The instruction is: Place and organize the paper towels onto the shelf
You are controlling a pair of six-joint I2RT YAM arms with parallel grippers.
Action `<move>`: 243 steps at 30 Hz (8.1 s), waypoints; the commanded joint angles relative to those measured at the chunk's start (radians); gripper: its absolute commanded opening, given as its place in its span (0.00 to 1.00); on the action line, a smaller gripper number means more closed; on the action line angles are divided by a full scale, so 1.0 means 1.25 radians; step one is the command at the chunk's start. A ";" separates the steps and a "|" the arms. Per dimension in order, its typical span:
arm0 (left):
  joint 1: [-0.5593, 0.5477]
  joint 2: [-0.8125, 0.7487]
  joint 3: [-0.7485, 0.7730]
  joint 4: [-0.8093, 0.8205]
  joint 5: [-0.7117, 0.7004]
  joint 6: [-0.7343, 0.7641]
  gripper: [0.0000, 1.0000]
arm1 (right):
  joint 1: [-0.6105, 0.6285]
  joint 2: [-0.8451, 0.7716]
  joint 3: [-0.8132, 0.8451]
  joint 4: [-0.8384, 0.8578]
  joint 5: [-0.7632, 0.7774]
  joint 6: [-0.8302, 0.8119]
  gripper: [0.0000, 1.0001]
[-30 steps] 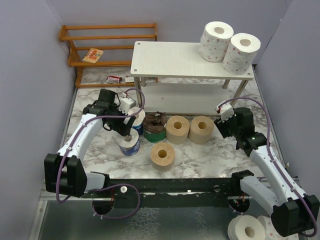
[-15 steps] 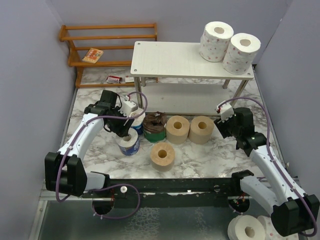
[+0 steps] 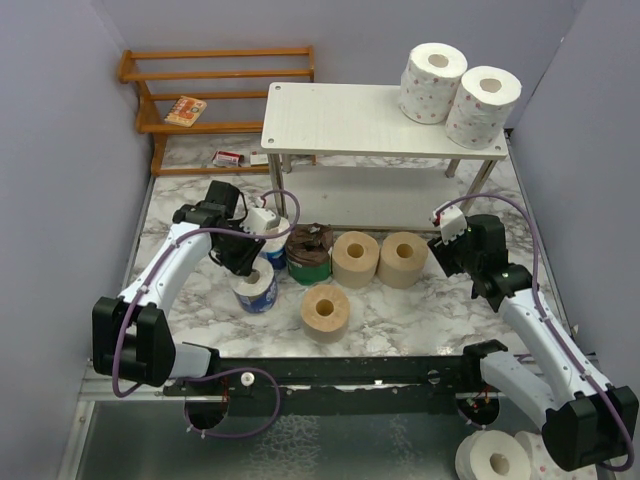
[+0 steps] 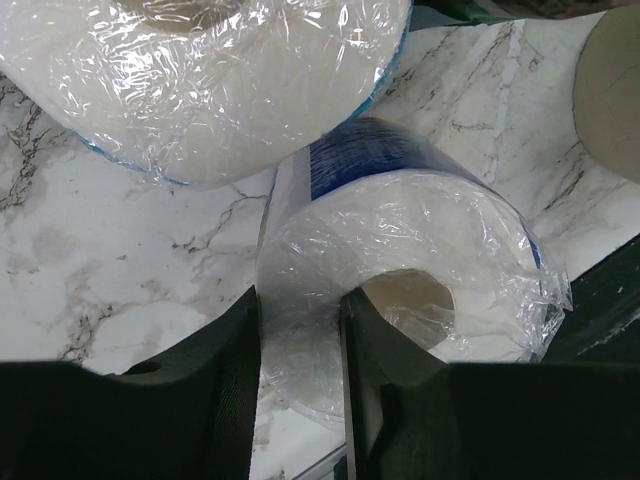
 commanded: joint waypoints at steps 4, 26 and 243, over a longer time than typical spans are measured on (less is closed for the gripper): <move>-0.024 -0.004 0.149 -0.109 0.020 -0.002 0.25 | -0.003 0.006 0.002 0.027 0.015 0.013 0.57; -0.030 0.211 1.075 -0.333 0.006 -0.159 0.23 | -0.004 0.035 0.001 0.022 0.011 0.012 0.57; -0.023 0.099 0.972 0.178 -0.139 -0.389 0.00 | -0.062 0.084 -0.009 0.033 0.023 0.010 0.57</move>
